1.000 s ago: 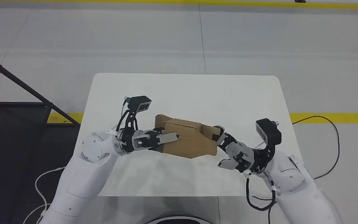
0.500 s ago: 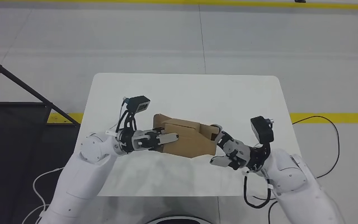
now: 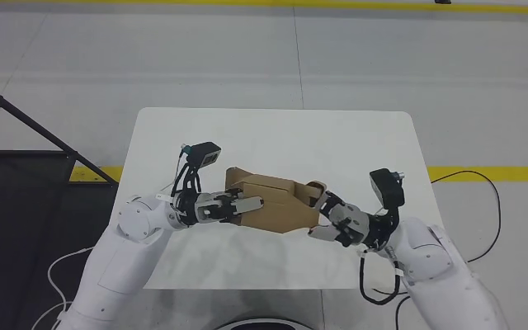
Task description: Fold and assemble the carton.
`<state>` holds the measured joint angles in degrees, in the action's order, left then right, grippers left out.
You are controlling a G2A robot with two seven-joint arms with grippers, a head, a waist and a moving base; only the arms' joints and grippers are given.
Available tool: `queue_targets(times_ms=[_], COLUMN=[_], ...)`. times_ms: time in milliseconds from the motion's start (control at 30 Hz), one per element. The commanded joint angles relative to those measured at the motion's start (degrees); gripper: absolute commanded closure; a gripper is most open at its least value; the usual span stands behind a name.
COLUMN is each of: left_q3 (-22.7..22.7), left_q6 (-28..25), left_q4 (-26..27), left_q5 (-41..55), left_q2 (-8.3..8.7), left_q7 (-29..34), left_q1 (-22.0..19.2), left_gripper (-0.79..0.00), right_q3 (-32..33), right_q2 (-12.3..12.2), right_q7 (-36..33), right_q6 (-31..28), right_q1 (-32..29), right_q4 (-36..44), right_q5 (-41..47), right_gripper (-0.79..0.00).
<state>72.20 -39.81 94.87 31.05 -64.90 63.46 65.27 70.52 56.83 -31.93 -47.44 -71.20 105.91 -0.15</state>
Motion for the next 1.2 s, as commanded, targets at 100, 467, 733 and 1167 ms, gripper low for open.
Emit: queue_targets(times_ms=[100,467,733,1167], left_q3=[-0.04,-0.16,-0.02,-0.26], left_q6=[-0.09,-0.63,-1.62,-2.33], left_q4=[0.00,0.16,0.42,0.82], left_q5=[0.07,0.15,0.29,0.43], left_q2=[0.11,0.30,0.44,0.62], left_q7=[-0.04,-0.45,-0.97,-1.52], left_q1=[0.03,0.10,0.29,0.23], left_gripper=[0.000,0.000,0.000,0.000], right_q3=[-0.06,-0.53,-0.83,-2.29], right_q2=[0.06,0.18,0.29,0.55], right_q7=[0.18,0.03,0.16,-0.14], right_q6=[-0.19,-1.29,-2.48,-2.79], right_q1=[0.09,0.21,0.30,0.00], right_q4=[-0.09,-0.55,-1.78,-2.60], right_q5=[0.14,1.83,3.07,3.87], right_gripper=[-0.360,-0.314,-0.317,-0.317])
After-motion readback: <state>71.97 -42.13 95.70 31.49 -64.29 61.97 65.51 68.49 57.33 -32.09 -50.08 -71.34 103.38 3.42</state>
